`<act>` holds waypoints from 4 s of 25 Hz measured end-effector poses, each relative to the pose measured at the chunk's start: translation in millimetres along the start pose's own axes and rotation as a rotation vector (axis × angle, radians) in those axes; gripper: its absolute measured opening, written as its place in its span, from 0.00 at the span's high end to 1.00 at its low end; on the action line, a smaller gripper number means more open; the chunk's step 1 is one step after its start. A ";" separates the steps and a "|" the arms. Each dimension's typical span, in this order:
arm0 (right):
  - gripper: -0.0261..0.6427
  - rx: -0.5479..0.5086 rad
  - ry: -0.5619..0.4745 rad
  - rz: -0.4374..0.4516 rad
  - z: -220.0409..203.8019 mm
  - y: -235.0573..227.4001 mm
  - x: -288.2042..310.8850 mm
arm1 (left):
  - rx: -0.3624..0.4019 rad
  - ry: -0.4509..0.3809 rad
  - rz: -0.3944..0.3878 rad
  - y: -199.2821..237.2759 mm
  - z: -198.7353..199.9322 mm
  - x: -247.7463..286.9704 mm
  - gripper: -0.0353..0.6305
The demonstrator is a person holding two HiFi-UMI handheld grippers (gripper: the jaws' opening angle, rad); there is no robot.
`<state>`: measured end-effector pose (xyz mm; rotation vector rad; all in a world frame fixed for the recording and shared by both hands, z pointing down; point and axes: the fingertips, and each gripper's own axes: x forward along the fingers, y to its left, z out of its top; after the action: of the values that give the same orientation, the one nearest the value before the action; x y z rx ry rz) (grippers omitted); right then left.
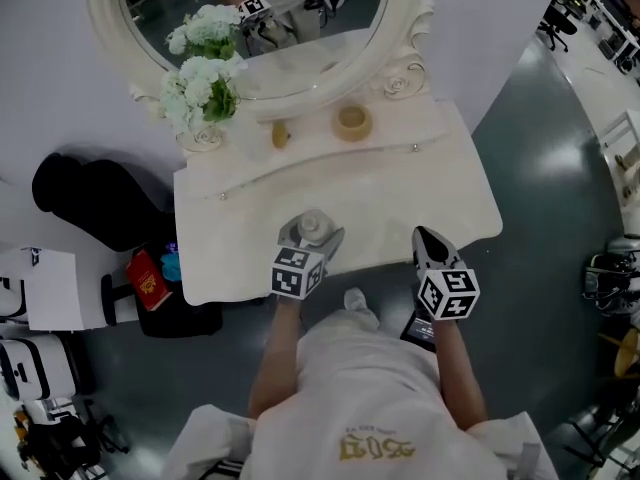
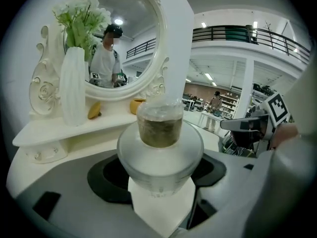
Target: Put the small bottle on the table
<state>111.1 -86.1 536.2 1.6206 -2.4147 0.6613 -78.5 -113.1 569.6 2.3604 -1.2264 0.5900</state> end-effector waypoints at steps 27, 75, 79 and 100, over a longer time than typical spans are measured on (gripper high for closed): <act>0.94 0.056 -0.003 0.023 36.8 -25.7 70.1 | -0.015 0.019 0.003 46.1 26.1 56.7 0.42; 0.94 0.071 0.212 0.019 -11.6 -71.4 130.8 | 0.061 0.218 0.022 63.5 -36.0 155.8 0.41; 0.94 0.062 0.206 0.017 -10.7 -70.3 128.8 | 0.057 0.240 0.023 62.2 -38.1 155.8 0.39; 0.94 0.034 0.124 -0.006 7.7 -60.4 89.9 | 0.039 0.243 0.053 58.2 -44.1 127.2 0.45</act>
<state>130.9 -184.0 578.8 1.5499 -2.3224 0.7809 -68.4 -203.8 684.5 2.2137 -1.1796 0.8965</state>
